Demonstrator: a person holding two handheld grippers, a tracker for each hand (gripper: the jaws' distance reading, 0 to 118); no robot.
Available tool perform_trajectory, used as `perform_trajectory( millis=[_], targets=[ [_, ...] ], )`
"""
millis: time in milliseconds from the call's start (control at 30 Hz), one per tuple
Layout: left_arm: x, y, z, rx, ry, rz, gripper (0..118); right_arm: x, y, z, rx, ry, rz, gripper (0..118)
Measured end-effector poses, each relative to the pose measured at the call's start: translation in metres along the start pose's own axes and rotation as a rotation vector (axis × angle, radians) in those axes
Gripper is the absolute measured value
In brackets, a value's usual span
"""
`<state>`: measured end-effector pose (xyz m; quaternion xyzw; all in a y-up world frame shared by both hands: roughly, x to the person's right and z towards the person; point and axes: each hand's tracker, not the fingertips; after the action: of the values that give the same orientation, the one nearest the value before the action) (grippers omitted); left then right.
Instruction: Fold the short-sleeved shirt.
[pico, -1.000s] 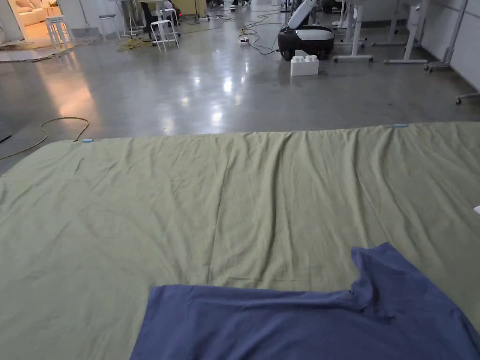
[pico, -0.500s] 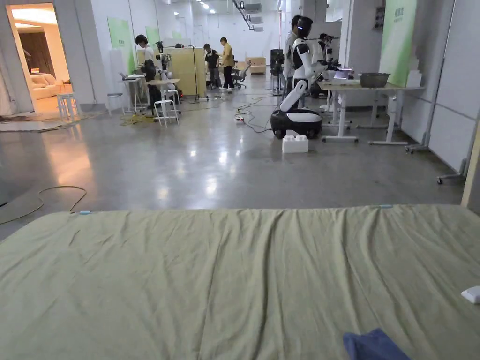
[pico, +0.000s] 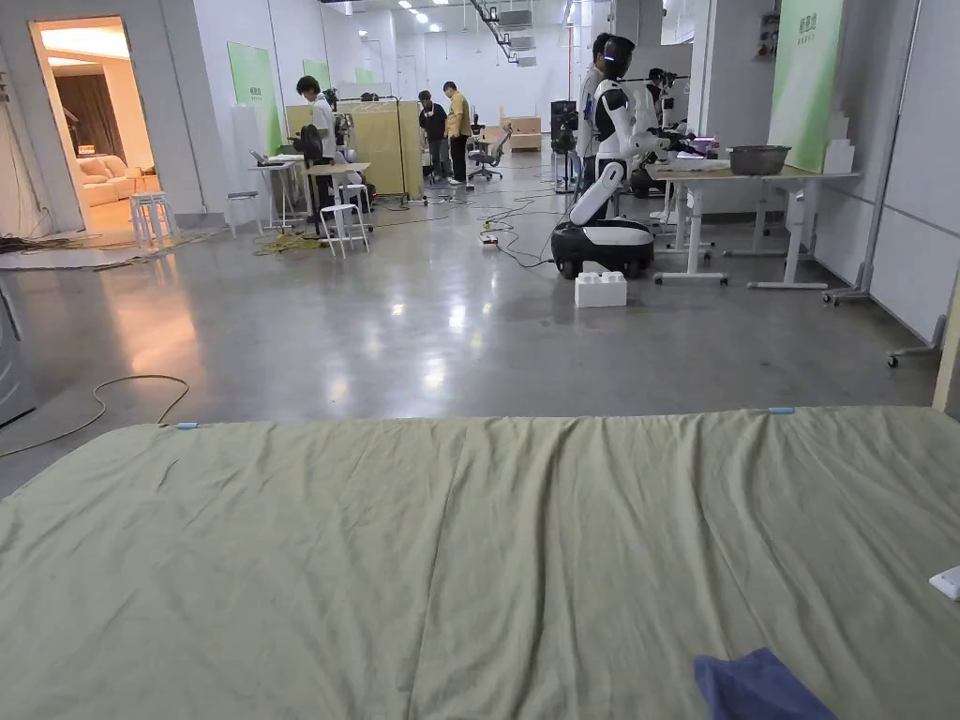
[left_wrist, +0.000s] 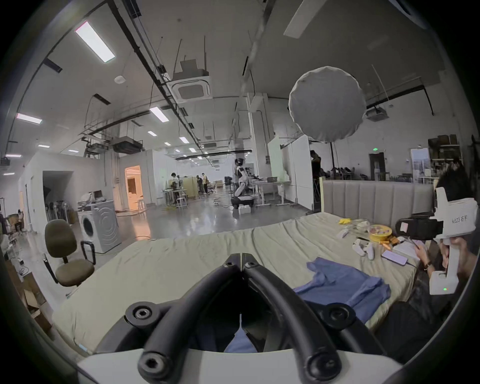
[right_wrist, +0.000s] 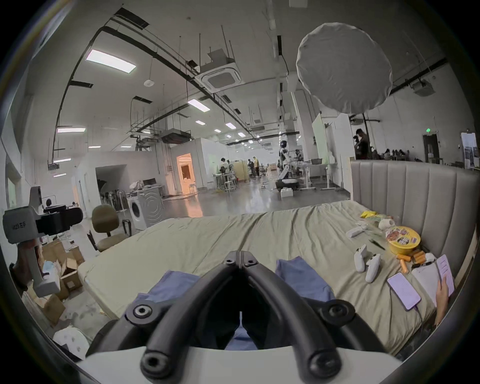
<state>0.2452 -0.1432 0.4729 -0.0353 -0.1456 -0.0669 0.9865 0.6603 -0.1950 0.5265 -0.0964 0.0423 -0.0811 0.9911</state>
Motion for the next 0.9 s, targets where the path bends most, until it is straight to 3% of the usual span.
perform_trajectory(
  millis=[33, 433, 567, 900],
  targets=[
    [-0.001, 0.000, 0.000, -0.004, -0.005, 0.015, 0, -0.002, 0.004, 0.001, 0.075, -0.021, 0.074, 0],
    [-0.015, -0.011, -0.009, -0.050, 0.003, 0.127, 0, 0.000, 0.008, -0.004, 0.020, -0.043, 0.047, 0],
    [-0.022, -0.019, -0.019, -0.100, 0.015, 0.154, 0, 0.001, 0.005, -0.007, 0.008, -0.043, 0.072, 0],
    [-0.049, -0.091, -0.122, -0.328, -0.067, 0.297, 0, 0.020, -0.013, -0.032, -0.104, -0.044, -0.030, 0]
  ],
)
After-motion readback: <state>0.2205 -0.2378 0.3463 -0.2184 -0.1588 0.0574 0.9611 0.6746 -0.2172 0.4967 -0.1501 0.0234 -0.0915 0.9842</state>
